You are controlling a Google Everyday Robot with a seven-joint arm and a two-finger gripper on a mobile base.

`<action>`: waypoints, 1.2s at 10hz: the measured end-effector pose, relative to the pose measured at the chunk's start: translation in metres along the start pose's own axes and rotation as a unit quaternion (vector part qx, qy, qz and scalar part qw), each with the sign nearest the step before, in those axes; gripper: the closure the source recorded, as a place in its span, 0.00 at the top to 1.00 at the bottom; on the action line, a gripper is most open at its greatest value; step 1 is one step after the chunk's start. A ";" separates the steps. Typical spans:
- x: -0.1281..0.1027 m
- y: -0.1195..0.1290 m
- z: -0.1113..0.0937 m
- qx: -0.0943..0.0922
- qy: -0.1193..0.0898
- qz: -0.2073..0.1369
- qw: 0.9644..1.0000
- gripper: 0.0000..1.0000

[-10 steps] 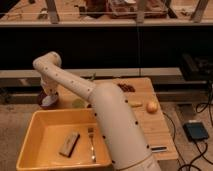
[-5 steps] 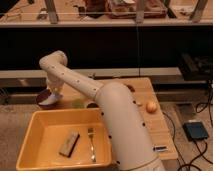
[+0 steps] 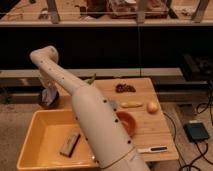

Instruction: Wipe purple bowl with towel

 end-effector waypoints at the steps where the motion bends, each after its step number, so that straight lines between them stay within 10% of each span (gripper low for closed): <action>1: -0.001 -0.010 0.004 0.003 0.000 -0.009 1.000 0.00; 7: -0.040 -0.052 -0.007 0.026 0.001 -0.067 0.997 0.00; 12: -0.069 -0.012 -0.008 0.018 -0.015 -0.052 0.998 0.00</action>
